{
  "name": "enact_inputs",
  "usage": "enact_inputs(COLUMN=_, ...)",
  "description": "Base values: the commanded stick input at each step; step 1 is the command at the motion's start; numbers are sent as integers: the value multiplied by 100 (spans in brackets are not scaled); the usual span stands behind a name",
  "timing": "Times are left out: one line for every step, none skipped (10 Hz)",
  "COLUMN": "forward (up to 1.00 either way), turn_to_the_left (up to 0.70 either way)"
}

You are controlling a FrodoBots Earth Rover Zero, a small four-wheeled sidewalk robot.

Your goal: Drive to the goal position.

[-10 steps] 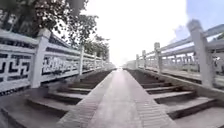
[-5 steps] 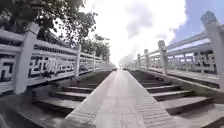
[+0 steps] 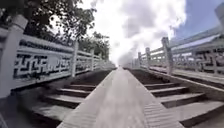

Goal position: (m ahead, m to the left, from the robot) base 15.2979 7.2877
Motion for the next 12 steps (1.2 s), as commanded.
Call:
enact_inputs(forward=70, turn_to_the_left=0)
enact_inputs(forward=70, turn_to_the_left=0)
enact_inputs(forward=70, turn_to_the_left=0)
enact_inputs(forward=70, turn_to_the_left=0)
enact_inputs(forward=70, turn_to_the_left=0)
enact_inputs(forward=70, turn_to_the_left=0)
enact_inputs(forward=70, turn_to_the_left=0)
enact_inputs(forward=70, turn_to_the_left=-3)
enact_inputs(forward=70, turn_to_the_left=-12)
enact_inputs(forward=70, turn_to_the_left=-14)
enact_inputs(forward=70, turn_to_the_left=-5)
enact_inputs(forward=70, turn_to_the_left=0)
